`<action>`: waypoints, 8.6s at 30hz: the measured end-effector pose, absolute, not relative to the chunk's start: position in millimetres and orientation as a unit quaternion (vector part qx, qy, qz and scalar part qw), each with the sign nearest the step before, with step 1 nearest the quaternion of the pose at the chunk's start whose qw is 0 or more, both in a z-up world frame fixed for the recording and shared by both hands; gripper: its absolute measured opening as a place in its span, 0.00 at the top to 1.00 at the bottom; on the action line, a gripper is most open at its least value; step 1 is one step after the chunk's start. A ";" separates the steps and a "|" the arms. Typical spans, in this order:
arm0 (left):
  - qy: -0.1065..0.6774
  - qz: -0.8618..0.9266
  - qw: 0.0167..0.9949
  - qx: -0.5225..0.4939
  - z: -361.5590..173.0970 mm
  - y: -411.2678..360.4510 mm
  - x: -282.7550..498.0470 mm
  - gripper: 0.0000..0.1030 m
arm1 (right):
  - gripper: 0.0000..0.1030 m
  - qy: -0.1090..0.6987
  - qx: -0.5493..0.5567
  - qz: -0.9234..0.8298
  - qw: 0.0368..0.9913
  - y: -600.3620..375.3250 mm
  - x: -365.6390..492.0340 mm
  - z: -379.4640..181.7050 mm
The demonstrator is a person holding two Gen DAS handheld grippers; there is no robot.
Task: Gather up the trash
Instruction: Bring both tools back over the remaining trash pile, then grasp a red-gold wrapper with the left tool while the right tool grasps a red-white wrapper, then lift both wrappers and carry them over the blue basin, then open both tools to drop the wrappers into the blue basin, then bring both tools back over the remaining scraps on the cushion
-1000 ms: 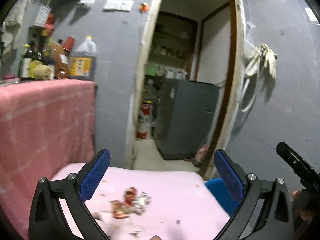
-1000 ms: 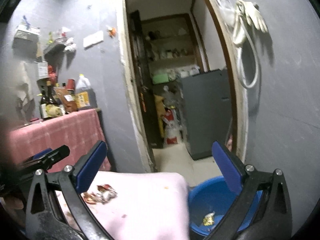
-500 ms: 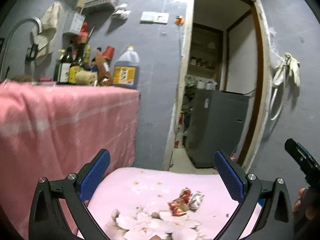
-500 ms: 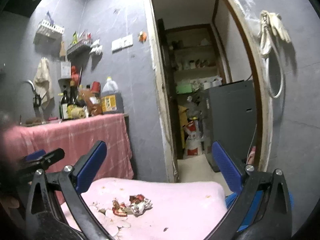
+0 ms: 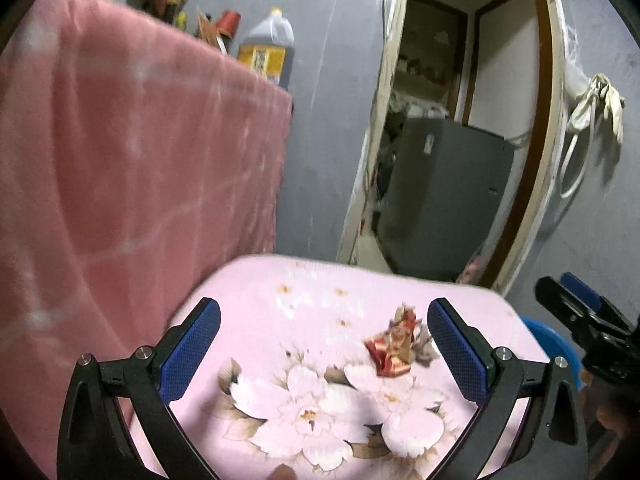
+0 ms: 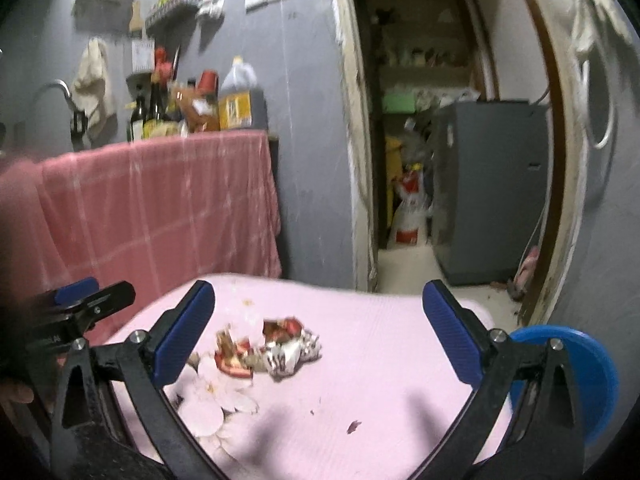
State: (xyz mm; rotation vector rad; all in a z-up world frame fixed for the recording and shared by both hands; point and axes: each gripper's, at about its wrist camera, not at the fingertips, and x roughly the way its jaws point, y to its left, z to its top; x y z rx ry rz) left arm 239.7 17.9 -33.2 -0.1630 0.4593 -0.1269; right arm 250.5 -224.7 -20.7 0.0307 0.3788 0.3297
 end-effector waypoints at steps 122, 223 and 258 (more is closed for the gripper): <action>0.153 -0.354 0.922 -0.019 34.6 -277.9 237.6 0.93 | 0.89 0.114 0.032 -0.040 0.992 -455.4 159.2 29.1; 0.157 -0.194 0.965 -0.080 65.6 -129.7 224.3 0.01 | 0.00 0.061 0.073 0.024 0.995 -379.8 137.4 75.2; 0.205 -0.058 0.975 -0.067 -10.7 3.5 243.6 0.01 | 0.02 0.173 0.051 0.161 0.970 -249.5 259.5 -7.9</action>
